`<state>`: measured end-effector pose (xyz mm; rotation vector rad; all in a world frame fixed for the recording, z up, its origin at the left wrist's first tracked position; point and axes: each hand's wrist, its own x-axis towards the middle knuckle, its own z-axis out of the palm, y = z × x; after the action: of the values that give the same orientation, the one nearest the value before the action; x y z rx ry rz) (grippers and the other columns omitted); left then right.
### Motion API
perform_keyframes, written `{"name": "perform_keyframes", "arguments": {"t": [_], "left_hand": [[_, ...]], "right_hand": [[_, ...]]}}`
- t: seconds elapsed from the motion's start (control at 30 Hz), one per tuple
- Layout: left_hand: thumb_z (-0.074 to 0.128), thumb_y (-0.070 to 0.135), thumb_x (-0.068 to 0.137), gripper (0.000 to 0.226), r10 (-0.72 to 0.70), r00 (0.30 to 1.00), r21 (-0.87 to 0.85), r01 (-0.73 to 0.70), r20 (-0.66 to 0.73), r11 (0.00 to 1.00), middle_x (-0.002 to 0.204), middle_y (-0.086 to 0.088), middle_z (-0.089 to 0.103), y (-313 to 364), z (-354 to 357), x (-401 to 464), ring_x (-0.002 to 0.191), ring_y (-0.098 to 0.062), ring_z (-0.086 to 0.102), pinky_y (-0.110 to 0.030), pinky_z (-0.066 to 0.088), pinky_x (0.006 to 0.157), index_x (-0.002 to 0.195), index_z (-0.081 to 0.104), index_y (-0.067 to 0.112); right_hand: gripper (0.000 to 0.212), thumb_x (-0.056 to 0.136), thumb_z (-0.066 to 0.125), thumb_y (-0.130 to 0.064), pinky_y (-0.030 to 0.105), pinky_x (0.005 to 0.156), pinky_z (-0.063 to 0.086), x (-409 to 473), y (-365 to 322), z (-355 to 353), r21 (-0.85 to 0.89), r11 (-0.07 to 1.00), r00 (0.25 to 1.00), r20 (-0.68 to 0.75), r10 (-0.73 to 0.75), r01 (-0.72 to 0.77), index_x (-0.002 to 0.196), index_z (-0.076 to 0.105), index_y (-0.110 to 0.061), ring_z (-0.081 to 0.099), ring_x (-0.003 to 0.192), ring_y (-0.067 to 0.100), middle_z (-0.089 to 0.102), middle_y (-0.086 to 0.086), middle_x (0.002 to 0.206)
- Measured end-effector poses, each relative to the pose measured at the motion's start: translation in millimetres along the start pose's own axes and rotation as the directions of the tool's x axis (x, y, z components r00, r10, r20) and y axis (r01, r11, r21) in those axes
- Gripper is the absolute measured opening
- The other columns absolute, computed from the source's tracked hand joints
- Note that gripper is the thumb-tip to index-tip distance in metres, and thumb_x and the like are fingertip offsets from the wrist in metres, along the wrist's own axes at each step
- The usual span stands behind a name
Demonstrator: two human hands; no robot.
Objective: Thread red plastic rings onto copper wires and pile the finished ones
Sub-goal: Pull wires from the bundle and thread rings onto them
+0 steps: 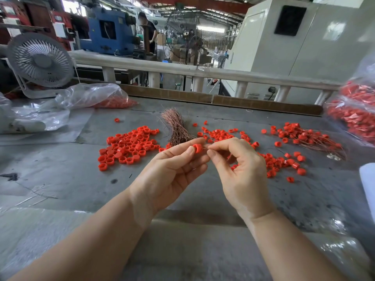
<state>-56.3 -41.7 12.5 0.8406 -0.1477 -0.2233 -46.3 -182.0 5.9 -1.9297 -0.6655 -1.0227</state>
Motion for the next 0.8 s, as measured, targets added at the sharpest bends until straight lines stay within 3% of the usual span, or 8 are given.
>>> {"name": "perform_keyframes", "arguments": {"t": [0.33, 0.53, 0.67, 0.8], "left_hand": [[0.056, 0.010, 0.072, 0.025, -0.022, 1.000, 0.011, 0.022, -0.004, 1.000, 0.083, -0.009, 0.073, 0.8, -2.0, -0.5, 0.071, -0.013, 0.070, -0.024, 0.057, 0.065, 0.089, 0.075, 0.007], [0.061, 0.011, 0.066, 0.016, 0.067, 0.992, 0.172, -0.048, -0.107, 0.984, 0.066, -0.003, 0.069, -3.7, -2.6, 0.8, 0.058, -0.007, 0.065, -0.019, 0.056, 0.063, 0.071, 0.077, 0.013], [0.060, 0.006, 0.076, 0.012, 0.116, 0.977, 0.271, -0.064, -0.181, 0.960, 0.065, -0.003, 0.069, -6.9, -5.2, 1.8, 0.057, -0.006, 0.063, -0.017, 0.054, 0.058, 0.078, 0.072, 0.009], [0.057, 0.003, 0.084, 0.011, 0.172, 0.957, 0.314, -0.093, -0.235, 0.945, 0.066, -0.003, 0.070, -6.5, -6.0, 2.7, 0.056, -0.005, 0.062, -0.016, 0.052, 0.055, 0.084, 0.067, 0.007]], "right_hand": [[0.005, 0.082, 0.065, -0.007, 0.020, 0.068, 0.041, 0.4, -2.0, -1.8, -0.048, 0.998, 0.999, 0.007, -0.044, 0.044, 0.077, 0.068, -0.007, 0.052, 0.071, 0.012, 0.063, -0.001, 0.073], [0.008, 0.080, 0.066, -0.006, 0.031, 0.063, 0.044, -0.4, 0.3, -1.8, -0.124, 0.990, 0.995, 0.075, -0.063, 0.072, 0.072, 0.067, -0.006, 0.053, 0.067, 0.020, 0.062, 0.003, 0.068], [0.007, 0.080, 0.068, -0.005, 0.039, 0.062, 0.046, -2.4, 1.7, -0.1, -0.129, 0.992, 0.986, 0.166, 0.028, -0.007, 0.074, 0.067, -0.007, 0.055, 0.068, 0.022, 0.062, 0.003, 0.070], [0.005, 0.083, 0.066, -0.007, 0.033, 0.066, 0.046, -3.0, 1.1, 1.9, -0.116, 0.991, 0.970, 0.226, 0.093, -0.068, 0.080, 0.070, -0.008, 0.056, 0.072, 0.019, 0.063, 0.002, 0.074]]}}
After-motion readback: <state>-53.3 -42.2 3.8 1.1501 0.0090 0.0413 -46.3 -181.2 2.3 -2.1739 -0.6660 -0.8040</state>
